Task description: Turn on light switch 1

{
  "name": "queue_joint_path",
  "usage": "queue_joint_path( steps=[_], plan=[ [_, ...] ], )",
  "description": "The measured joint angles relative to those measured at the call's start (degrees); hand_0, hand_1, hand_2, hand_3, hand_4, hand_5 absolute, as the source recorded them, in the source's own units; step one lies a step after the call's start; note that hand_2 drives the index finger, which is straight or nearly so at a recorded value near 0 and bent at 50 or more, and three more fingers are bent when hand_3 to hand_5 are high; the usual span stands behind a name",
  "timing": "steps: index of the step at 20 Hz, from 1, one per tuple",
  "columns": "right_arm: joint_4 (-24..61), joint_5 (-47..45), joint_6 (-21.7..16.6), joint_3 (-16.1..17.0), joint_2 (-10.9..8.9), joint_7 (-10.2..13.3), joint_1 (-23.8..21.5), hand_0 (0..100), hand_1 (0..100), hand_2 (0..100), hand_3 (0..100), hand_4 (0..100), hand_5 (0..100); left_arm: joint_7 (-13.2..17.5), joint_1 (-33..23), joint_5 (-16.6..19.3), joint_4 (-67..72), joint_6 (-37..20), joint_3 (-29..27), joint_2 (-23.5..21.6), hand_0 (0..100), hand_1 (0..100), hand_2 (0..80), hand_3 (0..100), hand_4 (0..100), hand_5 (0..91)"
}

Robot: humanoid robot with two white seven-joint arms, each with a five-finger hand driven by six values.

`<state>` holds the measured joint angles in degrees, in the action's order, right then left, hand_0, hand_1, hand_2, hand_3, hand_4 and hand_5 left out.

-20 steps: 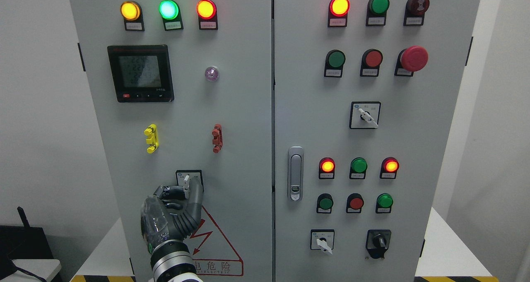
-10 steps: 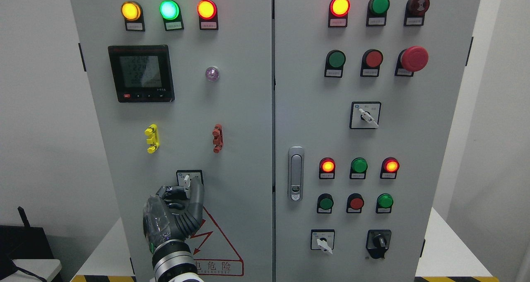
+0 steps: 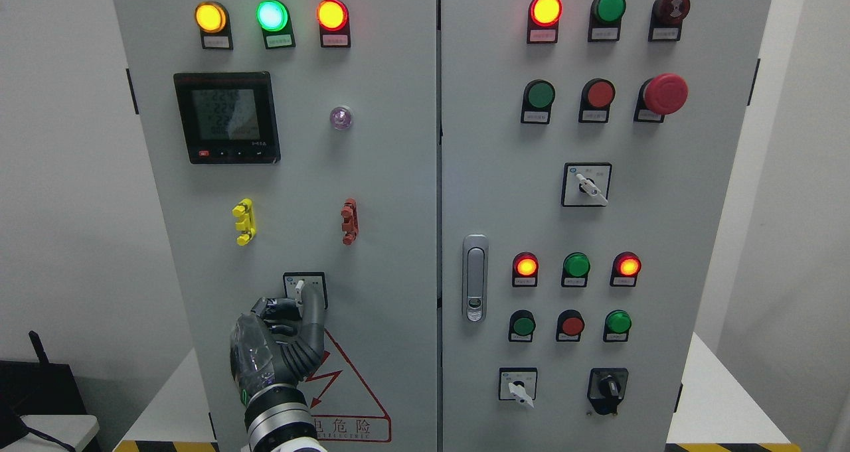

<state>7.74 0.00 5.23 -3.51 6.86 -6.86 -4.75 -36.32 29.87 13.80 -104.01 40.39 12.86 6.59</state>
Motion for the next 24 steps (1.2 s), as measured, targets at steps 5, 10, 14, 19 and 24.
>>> queue_joint_path(
  steps=[5,10,14,19,24],
  plan=[
    [0.0,0.0,0.0,0.0,0.0,0.0,0.0,12,39,0,0,0,0,0.0,0.0,0.0,0.01,-0.08,0.02,0.0,50,35,55.3,64,71,62.2],
    [0.0,0.0,0.0,0.0,0.0,0.0,0.0,12,39,0,0,0,0,0.01,0.0,0.0,0.05,-0.11,0.05,0.0,52,33,55.4,64,71,62.4],
    [0.0,0.0,0.0,0.0,0.0,0.0,0.0,12,39,0,0,0,0,0.05,0.0,0.0,0.11,-0.15,0.06,0.0,53,32,55.5,64,71,62.5],
    [0.0,0.0,0.0,0.0,0.0,0.0,0.0,12,39,0,0,0,0,0.09,0.01,-0.02,0.21,-0.21,0.07,0.0,55,29,55.5,64,71,62.6],
    [0.0,0.0,0.0,0.0,0.0,0.0,0.0,12,39,0,0,0,0,0.13,0.01,-0.09,0.3,-0.29,0.07,0.0,58,27,55.7,64,71,62.6]
  ],
)
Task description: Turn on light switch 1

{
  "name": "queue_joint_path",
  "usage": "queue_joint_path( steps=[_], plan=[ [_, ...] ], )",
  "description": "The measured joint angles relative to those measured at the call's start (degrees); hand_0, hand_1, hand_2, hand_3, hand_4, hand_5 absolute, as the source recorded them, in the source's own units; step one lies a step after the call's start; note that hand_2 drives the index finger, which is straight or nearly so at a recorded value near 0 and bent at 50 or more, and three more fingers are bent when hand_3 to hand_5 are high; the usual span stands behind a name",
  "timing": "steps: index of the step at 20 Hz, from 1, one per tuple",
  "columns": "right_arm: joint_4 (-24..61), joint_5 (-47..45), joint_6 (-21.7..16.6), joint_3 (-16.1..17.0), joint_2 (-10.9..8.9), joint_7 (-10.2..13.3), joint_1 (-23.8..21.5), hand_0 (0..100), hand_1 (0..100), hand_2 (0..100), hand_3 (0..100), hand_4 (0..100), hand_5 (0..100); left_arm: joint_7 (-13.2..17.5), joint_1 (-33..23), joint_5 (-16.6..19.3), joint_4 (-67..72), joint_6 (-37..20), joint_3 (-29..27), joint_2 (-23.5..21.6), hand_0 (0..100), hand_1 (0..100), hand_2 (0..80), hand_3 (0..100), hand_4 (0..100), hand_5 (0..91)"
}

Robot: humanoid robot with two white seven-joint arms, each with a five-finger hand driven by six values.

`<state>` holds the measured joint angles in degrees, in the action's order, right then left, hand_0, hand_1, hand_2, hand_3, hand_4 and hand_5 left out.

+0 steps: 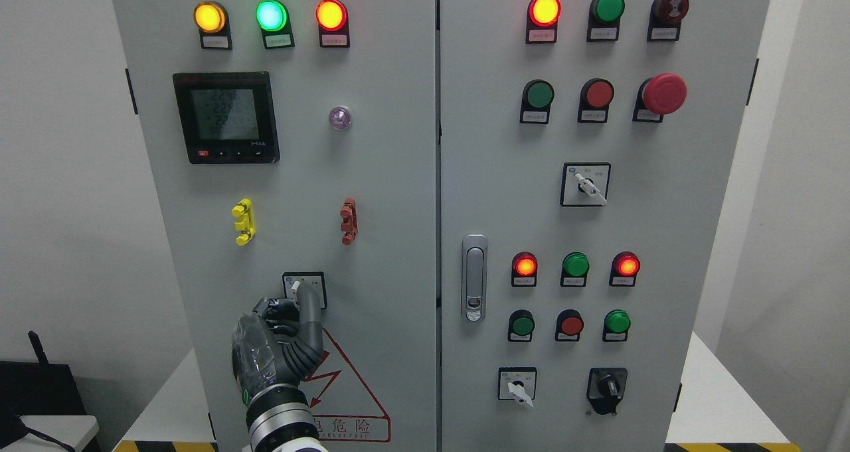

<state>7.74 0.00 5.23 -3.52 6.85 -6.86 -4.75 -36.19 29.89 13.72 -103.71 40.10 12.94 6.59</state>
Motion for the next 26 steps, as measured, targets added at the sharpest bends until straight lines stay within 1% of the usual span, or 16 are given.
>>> queue_joint_path(
  steps=[8,12,17,20,22,24,26],
  plan=[
    [0.0,0.0,0.0,0.0,0.0,0.0,0.0,12,39,0,0,0,0,0.09,0.01,-0.11,0.09,-0.02,-0.01,0.0,62,25,56.2,65,71,63.0],
    [0.0,0.0,0.0,0.0,0.0,0.0,0.0,12,39,0,0,0,0,0.21,0.01,-0.24,0.12,-0.08,-0.01,0.0,64,20,56.7,65,72,64.1],
    [0.0,0.0,0.0,0.0,0.0,0.0,0.0,12,39,0,0,0,0,0.25,0.01,-0.3,0.14,-0.15,0.05,0.0,66,18,57.3,66,72,64.9],
    [0.0,0.0,0.0,0.0,0.0,0.0,0.0,12,39,0,0,0,0,0.3,0.01,-0.33,0.14,-0.15,0.08,0.0,69,12,57.5,66,72,65.1],
    [0.0,0.0,0.0,0.0,0.0,0.0,0.0,12,39,0,0,0,0,0.39,0.01,-0.36,0.15,-0.15,0.09,0.0,64,11,57.6,66,72,65.1],
    [0.0,0.0,0.0,0.0,0.0,0.0,-0.01,12,39,0,0,0,0,0.43,0.01,-0.37,0.15,-0.15,0.11,0.0,57,12,57.6,66,72,65.2],
    [0.0,0.0,0.0,0.0,0.0,0.0,-0.02,12,39,0,0,0,0,0.43,0.01,-0.39,0.16,-0.15,0.11,0.0,52,13,57.9,66,72,65.2]
  ],
)
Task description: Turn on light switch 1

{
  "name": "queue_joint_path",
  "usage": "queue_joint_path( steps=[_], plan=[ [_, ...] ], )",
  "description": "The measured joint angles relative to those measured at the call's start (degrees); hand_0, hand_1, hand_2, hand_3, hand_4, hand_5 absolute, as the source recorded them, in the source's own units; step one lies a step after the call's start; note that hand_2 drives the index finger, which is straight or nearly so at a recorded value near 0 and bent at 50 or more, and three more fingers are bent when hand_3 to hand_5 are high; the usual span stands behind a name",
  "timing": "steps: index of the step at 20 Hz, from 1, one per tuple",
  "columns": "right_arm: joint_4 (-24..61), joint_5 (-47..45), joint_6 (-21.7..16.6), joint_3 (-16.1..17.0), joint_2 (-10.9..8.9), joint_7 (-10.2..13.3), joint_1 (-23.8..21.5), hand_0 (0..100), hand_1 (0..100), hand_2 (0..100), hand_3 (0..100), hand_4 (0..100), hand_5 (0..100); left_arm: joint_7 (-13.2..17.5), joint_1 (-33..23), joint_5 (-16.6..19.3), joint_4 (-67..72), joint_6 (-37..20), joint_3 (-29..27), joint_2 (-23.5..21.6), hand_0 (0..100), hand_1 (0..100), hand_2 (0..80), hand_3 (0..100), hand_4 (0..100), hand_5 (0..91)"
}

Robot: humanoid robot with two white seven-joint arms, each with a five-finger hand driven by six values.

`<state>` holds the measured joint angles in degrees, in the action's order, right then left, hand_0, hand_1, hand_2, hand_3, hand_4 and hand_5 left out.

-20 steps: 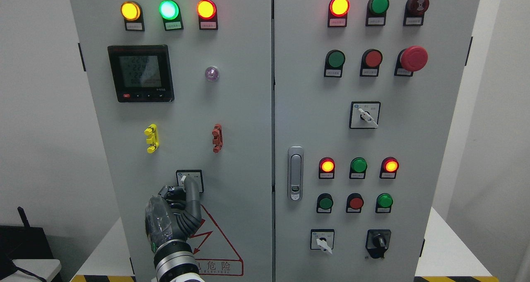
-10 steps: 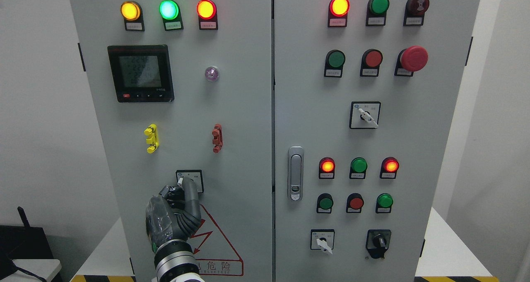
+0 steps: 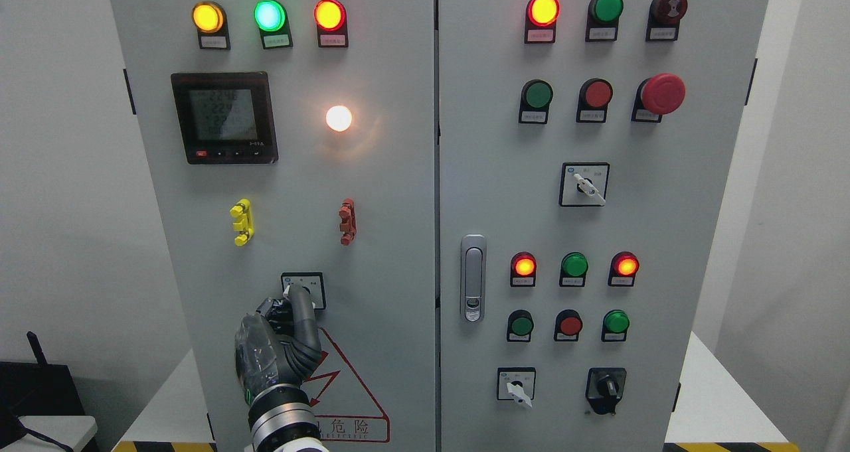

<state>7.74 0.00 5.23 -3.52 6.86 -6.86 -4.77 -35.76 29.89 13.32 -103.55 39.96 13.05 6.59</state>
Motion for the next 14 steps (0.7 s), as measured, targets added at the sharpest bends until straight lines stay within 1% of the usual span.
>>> queue_joint_path(
  steps=[5,10,14],
  plan=[
    [0.0,0.0,0.0,0.0,0.0,0.0,0.0,12,39,0,0,0,0,-0.28,-0.03,0.02,0.0,-0.08,-0.04,0.01,46,14,58.8,66,72,65.3],
    [0.0,0.0,0.0,0.0,0.0,0.0,0.0,12,39,0,0,0,0,-0.29,-0.1,0.03,-0.03,-0.1,-0.02,0.04,38,15,59.1,67,72,65.3],
    [0.0,0.0,0.0,0.0,0.0,0.0,0.0,12,39,0,0,0,0,-0.3,-0.2,0.03,-0.13,-0.11,-0.02,0.06,34,16,59.5,67,73,65.7]
  ],
)
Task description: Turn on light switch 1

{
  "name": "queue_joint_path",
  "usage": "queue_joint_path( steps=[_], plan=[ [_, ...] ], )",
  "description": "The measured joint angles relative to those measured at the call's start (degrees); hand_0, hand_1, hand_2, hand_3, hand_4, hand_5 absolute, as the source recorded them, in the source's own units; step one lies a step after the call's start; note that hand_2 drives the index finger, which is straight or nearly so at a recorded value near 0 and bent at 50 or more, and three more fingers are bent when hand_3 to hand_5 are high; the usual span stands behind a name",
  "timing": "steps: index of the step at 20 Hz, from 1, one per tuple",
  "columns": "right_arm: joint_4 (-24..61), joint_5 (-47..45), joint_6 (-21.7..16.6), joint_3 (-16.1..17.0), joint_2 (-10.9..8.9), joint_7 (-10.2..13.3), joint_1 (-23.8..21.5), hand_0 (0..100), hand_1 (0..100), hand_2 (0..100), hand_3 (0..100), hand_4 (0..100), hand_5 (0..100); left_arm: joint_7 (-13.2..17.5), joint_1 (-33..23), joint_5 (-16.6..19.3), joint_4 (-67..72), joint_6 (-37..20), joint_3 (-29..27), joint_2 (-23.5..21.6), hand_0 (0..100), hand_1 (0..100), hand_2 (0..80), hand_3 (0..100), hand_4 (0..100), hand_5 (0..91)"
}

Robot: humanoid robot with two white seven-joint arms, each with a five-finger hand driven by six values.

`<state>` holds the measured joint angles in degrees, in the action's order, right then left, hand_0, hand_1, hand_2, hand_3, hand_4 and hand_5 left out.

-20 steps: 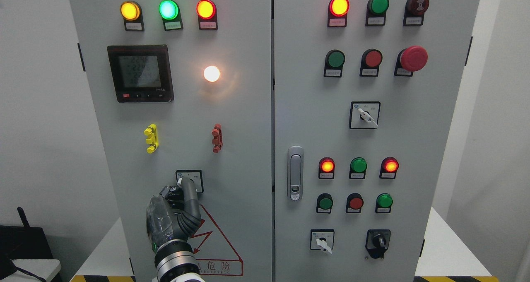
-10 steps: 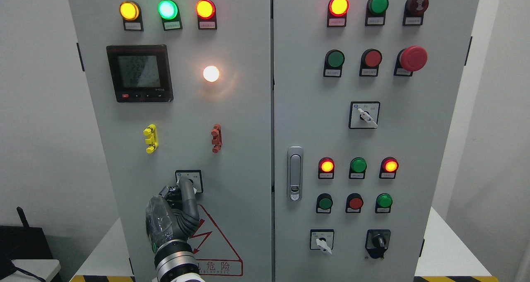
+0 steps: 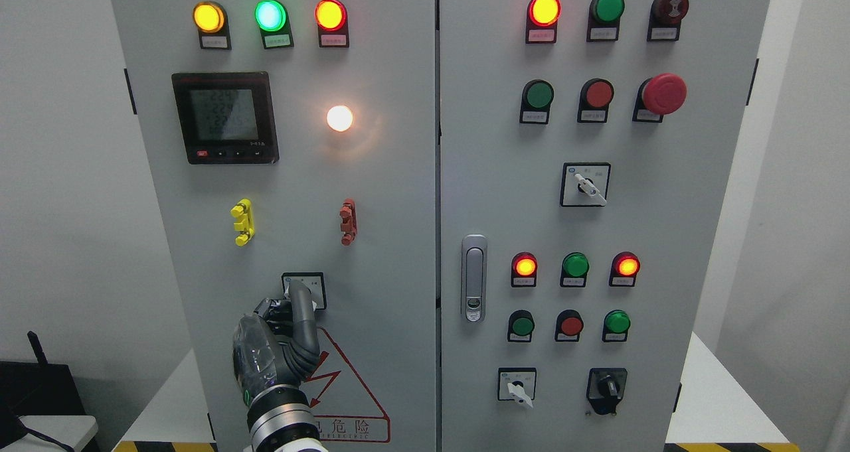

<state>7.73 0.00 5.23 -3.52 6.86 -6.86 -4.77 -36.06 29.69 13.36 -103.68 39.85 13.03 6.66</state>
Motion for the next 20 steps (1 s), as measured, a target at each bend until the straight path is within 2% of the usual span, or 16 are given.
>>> queue_joint_path(
  steps=[20],
  plan=[
    [0.0,0.0,0.0,0.0,0.0,0.0,0.02,12,39,0,0,0,0,-0.4,-3.06,0.01,-1.54,-1.08,0.0,0.11,31,17,63.0,71,76,67.8]
  ],
)
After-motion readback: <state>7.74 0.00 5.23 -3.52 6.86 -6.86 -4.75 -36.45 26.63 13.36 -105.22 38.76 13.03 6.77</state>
